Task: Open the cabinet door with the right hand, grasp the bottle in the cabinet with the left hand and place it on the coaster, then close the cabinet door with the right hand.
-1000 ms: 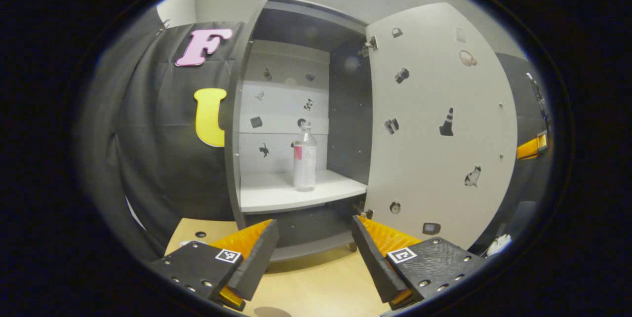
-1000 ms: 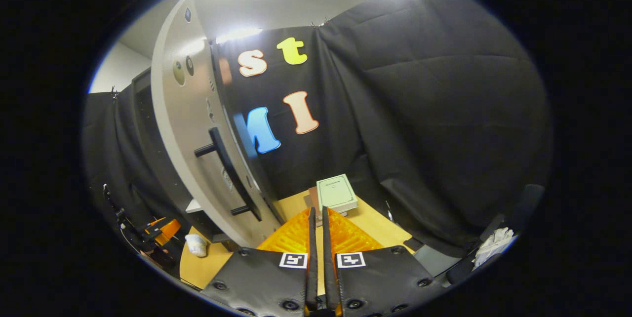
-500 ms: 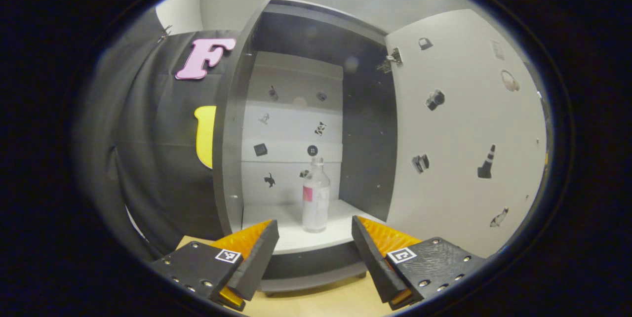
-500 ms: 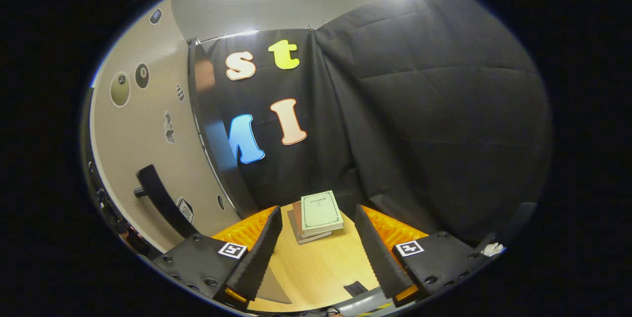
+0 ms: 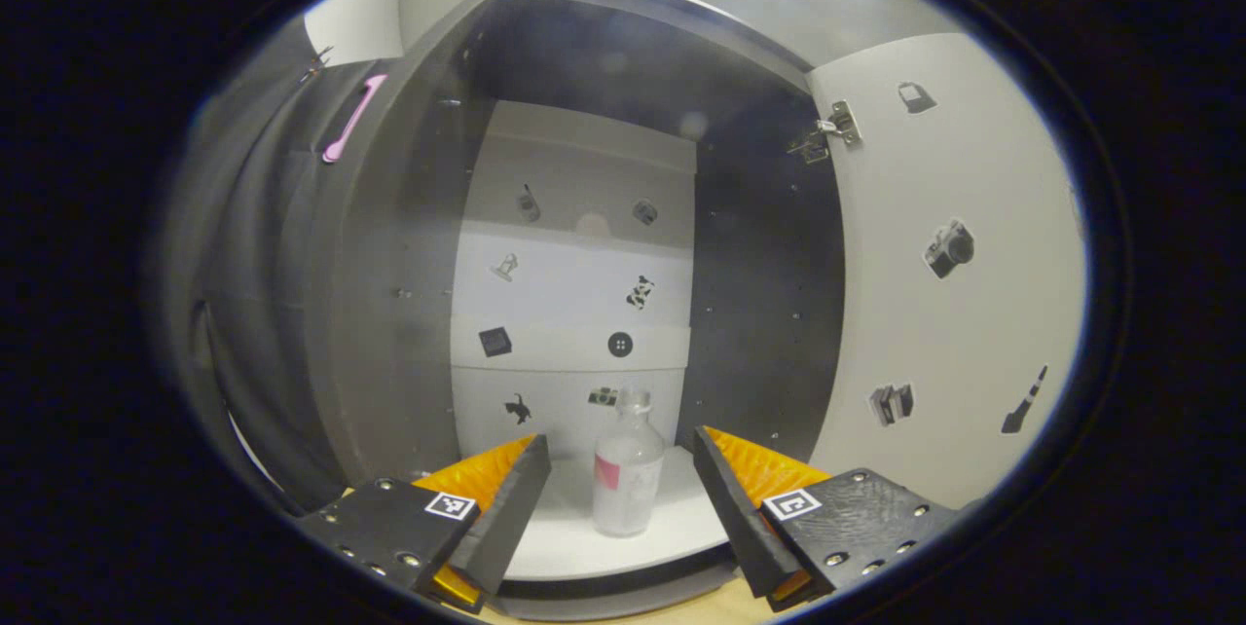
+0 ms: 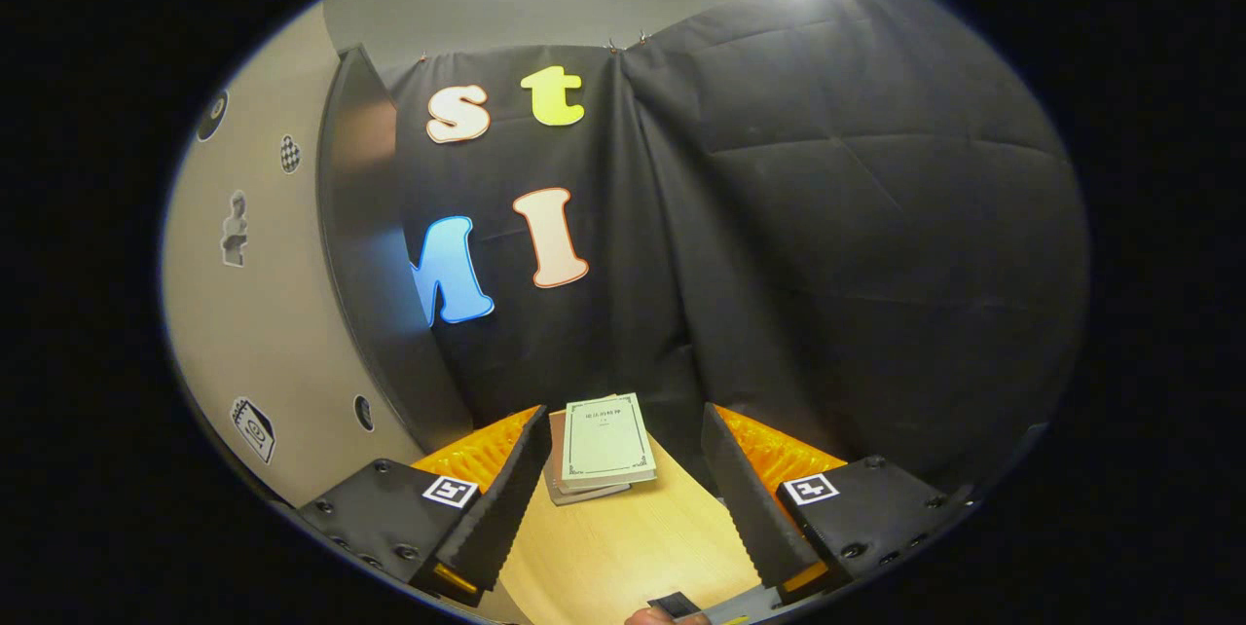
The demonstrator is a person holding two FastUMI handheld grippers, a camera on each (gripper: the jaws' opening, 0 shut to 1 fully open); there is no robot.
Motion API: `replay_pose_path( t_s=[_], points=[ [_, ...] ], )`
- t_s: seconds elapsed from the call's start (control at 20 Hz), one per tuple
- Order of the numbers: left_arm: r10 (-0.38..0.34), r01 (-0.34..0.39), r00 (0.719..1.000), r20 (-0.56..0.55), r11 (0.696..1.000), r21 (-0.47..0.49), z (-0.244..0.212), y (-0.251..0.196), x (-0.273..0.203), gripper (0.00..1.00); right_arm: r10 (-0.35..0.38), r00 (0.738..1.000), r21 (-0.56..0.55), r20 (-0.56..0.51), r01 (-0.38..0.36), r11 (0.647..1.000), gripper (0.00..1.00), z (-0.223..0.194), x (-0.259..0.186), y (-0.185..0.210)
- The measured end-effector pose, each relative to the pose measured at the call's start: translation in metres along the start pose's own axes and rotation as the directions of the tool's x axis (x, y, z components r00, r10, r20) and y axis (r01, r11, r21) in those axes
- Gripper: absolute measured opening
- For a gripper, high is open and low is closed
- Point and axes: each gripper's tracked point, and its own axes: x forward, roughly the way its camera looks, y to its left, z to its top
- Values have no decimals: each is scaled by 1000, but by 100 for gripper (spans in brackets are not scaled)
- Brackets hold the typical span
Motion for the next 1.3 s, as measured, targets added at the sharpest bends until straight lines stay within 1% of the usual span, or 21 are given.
replay_pose_path(
  t_s=[0.05,0.1,0.2,0.3,0.45,0.5,0.55,0.6,0.75,0.8,0.9,0.95,1.05,1.15,1.2,1.25,1.3],
  points=[
    [1,-1,1000,3,1000,23,0,1,11,89,-9,1000,-4,0,9,1000,98,-1,5,-4],
    [0,0,1000,1,999,40,-1,1,22,93,-21,1000,-12,1,21,1000,98,-1,9,-7],
    [-6,7,1000,-15,999,48,-12,-2,39,89,-42,999,-22,-6,42,999,98,-4,15,-14],
    [-13,14,999,-44,999,30,-27,-5,54,89,-52,998,-18,-17,52,998,98,-7,20,-18],
    [-20,20,997,-81,1000,-6,-50,-2,73,91,-69,997,-22,-29,68,997,98,-10,23,-24],
    [-21,20,996,-89,1000,-16,-55,-1,77,92,-76,997,-27,-33,76,997,98,-11,24,-26],
    [-19,17,995,-96,1000,-23,-60,0,82,89,-85,996,-34,-36,83,996,98,-12,24,-28],
    [-19,16,994,-103,999,-30,-64,1,85,94,-91,995,-41,-40,90,995,98,-13,23,-30],
    [-32,26,992,-121,998,-48,-76,1,94,89,-100,994,-49,-50,97,994,98,-15,26,-30],
    [-34,29,991,-128,999,-45,-80,1,97,91,-98,994,-44,-52,96,994,98,-15,26,-29],
    [-37,33,989,-142,999,-34,-86,0,102,89,-92,994,-34,-58,90,995,98,-16,26,-29],
    [-40,36,988,-148,999,-31,-90,-2,104,91,-91,994,-33,-62,89,995,98,-17,28,-29],
    [-48,44,986,-159,999,-26,-97,-4,108,91,-94,993,-39,-70,91,995,98,-20,31,-29],
    [-36,35,986,-165,999,-8,-104,-2,112,89,-93,993,-43,-77,90,995,98,-23,36,-26],
    [-34,34,984,-174,999,-4,-108,-2,114,92,-93,992,-44,-80,89,995,98,-24,38,-26],
    [-35,34,983,-182,999,-7,-112,-2,115,92,-92,992,-43,-82,89,995,98,-25,38,-25],
    [-36,34,982,-185,999,-17,-115,-2,116,89,-93,992,-42,-83,89,995,98,-25,38,-26]
  ],
)
